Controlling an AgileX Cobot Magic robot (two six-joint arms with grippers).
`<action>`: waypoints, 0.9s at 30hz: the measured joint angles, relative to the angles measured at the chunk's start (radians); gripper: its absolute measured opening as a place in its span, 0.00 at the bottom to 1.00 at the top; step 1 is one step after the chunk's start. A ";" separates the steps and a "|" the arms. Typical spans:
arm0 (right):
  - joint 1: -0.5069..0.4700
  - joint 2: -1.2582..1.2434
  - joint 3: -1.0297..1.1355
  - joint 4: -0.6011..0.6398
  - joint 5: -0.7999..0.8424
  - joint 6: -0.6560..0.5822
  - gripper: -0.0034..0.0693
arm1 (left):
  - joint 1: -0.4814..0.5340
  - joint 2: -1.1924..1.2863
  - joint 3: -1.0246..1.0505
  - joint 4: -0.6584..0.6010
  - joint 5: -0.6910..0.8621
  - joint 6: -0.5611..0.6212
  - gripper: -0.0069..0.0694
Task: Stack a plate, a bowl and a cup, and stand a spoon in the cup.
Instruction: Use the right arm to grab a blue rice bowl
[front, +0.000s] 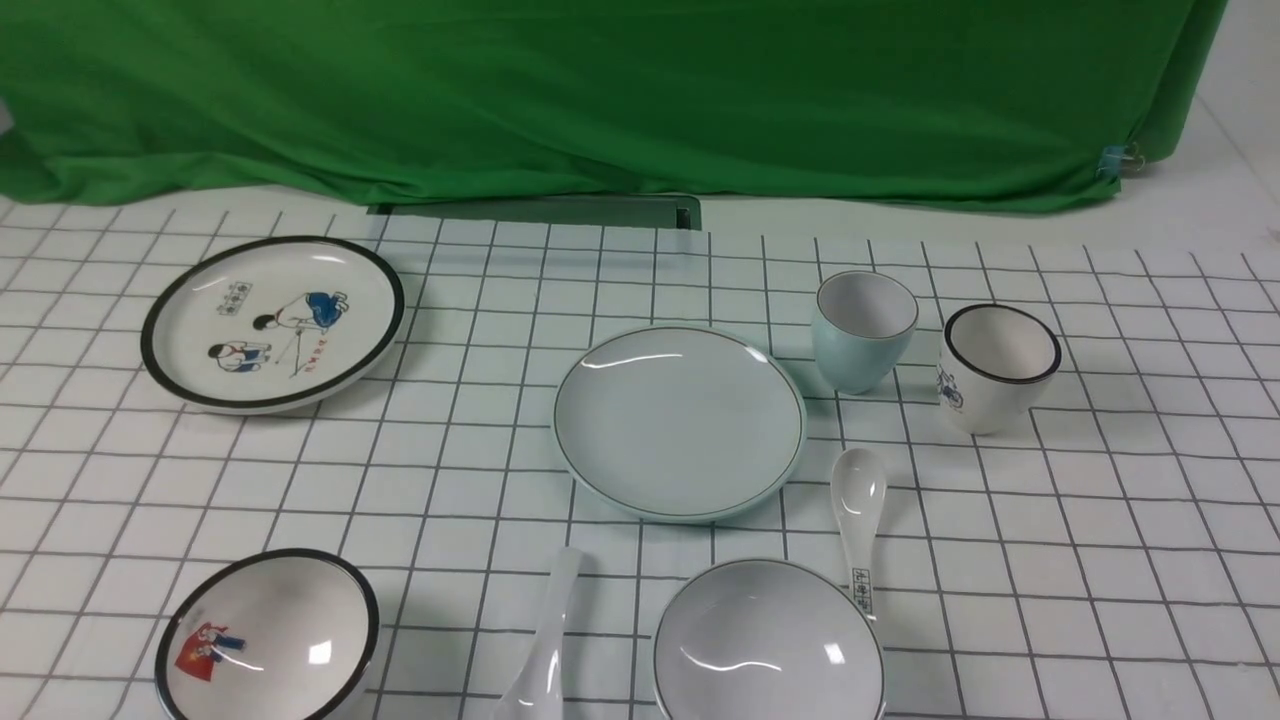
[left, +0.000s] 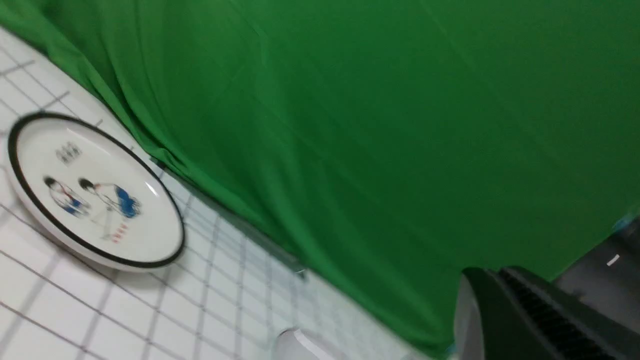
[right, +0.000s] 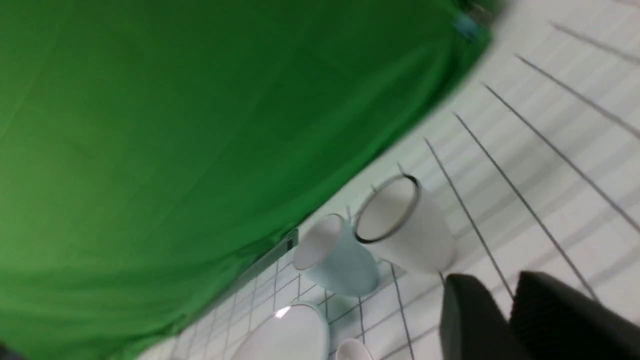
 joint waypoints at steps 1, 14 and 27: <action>0.016 0.034 -0.039 -0.001 0.013 -0.076 0.15 | 0.000 0.046 -0.061 0.058 0.074 0.043 0.05; 0.172 0.843 -0.740 -0.006 0.621 -0.862 0.06 | -0.160 0.734 -0.676 0.411 0.780 0.413 0.05; 0.515 1.307 -0.856 -0.006 0.674 -0.803 0.13 | -0.469 1.060 -0.692 0.449 0.732 0.418 0.05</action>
